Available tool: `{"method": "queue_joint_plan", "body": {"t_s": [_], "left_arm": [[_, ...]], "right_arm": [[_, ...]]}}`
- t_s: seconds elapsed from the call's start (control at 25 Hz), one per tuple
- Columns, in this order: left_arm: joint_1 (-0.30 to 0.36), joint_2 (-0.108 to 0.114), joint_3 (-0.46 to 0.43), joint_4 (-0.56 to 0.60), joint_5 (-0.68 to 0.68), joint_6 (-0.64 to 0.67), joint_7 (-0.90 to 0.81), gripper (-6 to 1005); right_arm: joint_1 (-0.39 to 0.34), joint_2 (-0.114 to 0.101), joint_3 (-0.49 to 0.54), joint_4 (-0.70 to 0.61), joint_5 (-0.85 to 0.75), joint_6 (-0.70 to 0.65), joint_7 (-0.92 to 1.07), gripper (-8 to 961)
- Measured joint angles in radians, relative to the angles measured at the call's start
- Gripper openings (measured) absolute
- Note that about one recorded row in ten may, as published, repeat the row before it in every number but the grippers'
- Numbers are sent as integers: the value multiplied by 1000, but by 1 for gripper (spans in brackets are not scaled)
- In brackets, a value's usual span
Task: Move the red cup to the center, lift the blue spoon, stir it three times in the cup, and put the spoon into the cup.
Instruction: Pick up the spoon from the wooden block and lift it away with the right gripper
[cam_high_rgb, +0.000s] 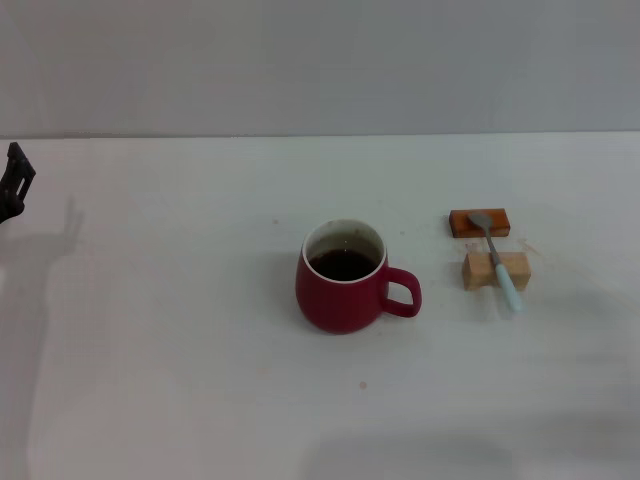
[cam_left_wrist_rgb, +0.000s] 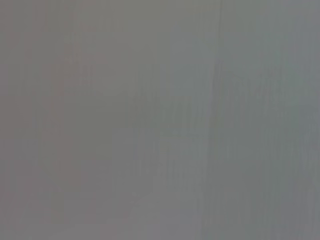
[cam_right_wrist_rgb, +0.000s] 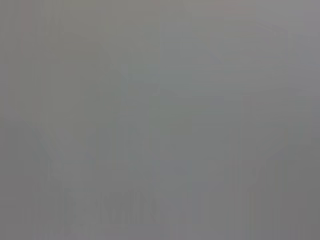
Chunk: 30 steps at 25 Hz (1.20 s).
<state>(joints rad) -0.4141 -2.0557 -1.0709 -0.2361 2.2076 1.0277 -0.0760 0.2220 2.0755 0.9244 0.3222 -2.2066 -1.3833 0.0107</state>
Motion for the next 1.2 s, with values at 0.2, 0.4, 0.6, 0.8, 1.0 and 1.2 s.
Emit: {"method": "queue_joint_plan", "body": {"t_s": [0.2, 0.4, 0.6, 0.8, 1.0, 1.2], "left_arm": [[-29, -1, 4, 31, 0, -6, 1, 789], [-53, -1, 1, 42, 0, -24, 30, 840], [-67, -3, -1, 43, 0, -37, 54, 840], [-63, -1, -1, 43, 0, -35, 55, 840], [-58, -1, 0, 43, 0, -30, 55, 840], [-55, 0, -1, 48, 0, -28, 55, 840]], "right_arm": [[-162, -2, -3, 279, -1, 84, -176, 760], [-249, -5, -47, 440, -8, 144, -242, 760], [-284, -1, -181, 516, -6, 178, -326, 760], [-306, -2, -260, 545, 44, 170, -343, 760], [-329, -1, -302, 538, 47, 163, -345, 760], [-336, 3, -357, 503, 75, 161, -349, 760]]}}
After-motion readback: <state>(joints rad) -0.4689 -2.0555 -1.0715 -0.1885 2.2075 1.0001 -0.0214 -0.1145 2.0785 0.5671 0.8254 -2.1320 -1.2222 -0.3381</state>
